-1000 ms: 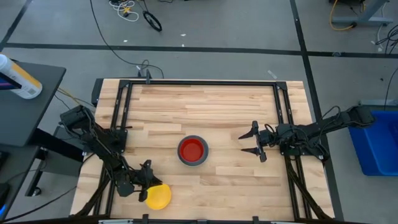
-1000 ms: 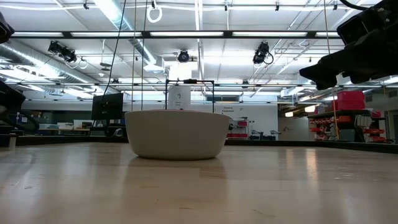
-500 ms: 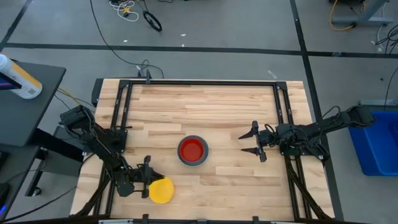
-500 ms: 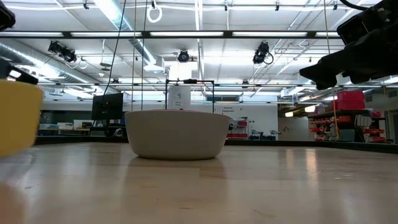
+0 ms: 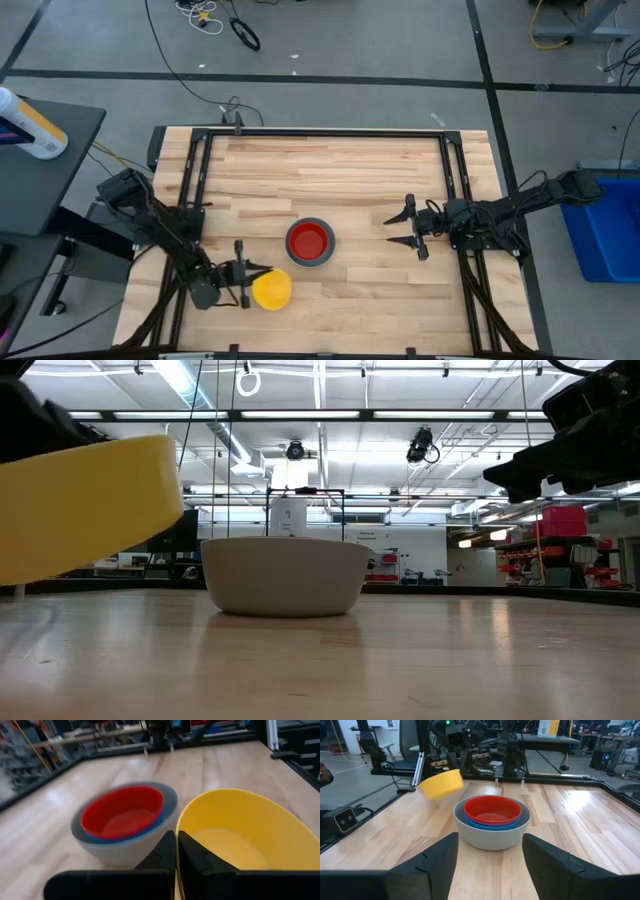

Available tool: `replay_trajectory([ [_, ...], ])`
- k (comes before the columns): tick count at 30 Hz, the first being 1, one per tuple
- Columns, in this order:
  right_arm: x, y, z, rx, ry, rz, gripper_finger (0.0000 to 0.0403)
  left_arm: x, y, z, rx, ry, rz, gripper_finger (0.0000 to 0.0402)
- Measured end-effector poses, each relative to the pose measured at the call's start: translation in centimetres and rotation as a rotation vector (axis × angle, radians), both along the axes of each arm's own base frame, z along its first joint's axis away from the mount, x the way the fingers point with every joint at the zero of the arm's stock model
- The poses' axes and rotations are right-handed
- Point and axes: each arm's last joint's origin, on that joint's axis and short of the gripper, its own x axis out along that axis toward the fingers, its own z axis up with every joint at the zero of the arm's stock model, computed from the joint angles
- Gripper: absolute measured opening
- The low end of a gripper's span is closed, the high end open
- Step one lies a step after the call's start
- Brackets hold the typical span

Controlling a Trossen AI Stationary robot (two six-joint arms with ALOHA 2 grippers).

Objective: Nest bowls inside each other
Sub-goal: Stack the yellow bowl on the red bowl

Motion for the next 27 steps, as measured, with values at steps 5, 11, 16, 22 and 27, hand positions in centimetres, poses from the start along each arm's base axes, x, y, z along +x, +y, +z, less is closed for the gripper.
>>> replay_trajectory([
  [5, 0.0, 0.0, 0.0, -0.005, -0.002, 0.000, 0.0223, 1.6, 0.7, 1.1, 0.059, -0.035, -0.015, 0.0006],
  [11, 0.0, 0.1, 0.3, -0.032, -0.032, 0.046, 0.0213, 2.7, 2.3, 1.9, 0.093, -0.098, -0.051, 0.0006],
  [16, -0.1, 0.3, 1.9, -0.090, -0.218, 0.107, 0.0204, 2.8, 3.1, 2.0, 0.102, -0.123, -0.067, 0.0006],
  [22, -0.4, -0.1, 1.8, -0.102, -0.191, 0.043, 0.0193, 3.2, 4.1, 1.7, 0.101, -0.112, -0.063, 0.0006],
  [27, -0.7, -0.1, 1.6, -0.074, -0.156, 0.042, 0.0184, 4.1, 5.7, 2.1, 0.108, -0.124, -0.069, 0.0006],
])
